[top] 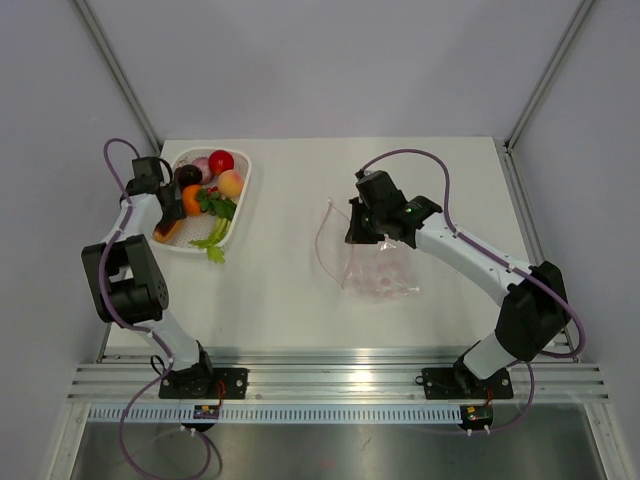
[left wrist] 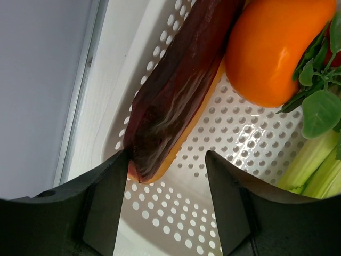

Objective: Place the food in the zip-top bag and seal the zipper
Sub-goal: Adjust the bin at the center of the board, then pick up the fake food from the bin.

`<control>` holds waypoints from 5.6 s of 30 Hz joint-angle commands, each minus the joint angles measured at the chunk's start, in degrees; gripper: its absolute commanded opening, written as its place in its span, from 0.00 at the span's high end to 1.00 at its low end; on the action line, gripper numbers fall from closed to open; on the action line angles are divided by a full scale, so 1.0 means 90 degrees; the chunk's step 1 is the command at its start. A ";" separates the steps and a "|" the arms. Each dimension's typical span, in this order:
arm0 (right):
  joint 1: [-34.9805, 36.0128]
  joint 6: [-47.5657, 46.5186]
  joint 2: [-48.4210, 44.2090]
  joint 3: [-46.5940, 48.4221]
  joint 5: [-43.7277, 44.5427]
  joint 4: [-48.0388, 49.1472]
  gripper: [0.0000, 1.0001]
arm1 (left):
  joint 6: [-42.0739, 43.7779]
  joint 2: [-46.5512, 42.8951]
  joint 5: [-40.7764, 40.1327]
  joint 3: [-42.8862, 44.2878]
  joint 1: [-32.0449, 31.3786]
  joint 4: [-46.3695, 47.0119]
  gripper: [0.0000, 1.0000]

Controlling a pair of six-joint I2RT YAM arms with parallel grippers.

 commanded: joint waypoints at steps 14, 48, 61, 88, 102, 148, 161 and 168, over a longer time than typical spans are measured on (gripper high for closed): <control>0.0038 -0.0125 0.0097 0.0116 -0.0163 0.0015 1.00 | -0.0562 -0.2267 0.1767 -0.1020 -0.0510 -0.0316 0.39; 0.0038 0.0168 -0.0772 -0.0216 0.0033 -0.0219 1.00 | -0.1781 -0.1152 0.0603 0.0992 -0.2484 -0.1419 0.42; 0.0038 -0.0008 -0.0537 -0.0069 -0.0212 -0.0141 0.99 | -0.2769 -0.1907 -0.1035 -0.0747 -0.1926 -0.1459 0.30; 0.0048 0.0090 -0.0459 -0.0040 -0.0173 -0.0239 0.99 | -0.2379 -0.2120 -0.0967 -0.0368 -0.1633 -0.1330 1.00; 0.0038 0.0109 -0.0332 -0.0011 -0.0222 -0.0219 0.99 | -0.1832 -0.2677 0.0183 0.0347 -0.1672 -0.2055 1.00; 0.0038 0.0119 -0.0449 -0.0040 -0.0056 -0.0502 0.98 | -0.3033 0.0876 0.1611 0.1567 -0.0715 -0.0434 0.44; 0.0038 0.0070 -0.0273 0.0067 -0.0056 -0.0620 0.98 | -0.2897 0.0342 0.1799 0.0926 -0.0725 -0.0259 0.32; 0.0038 0.0148 -0.0215 -0.0011 -0.0192 -0.0464 0.98 | -0.2632 -0.0802 0.1601 -0.0169 -0.0803 -0.0492 0.30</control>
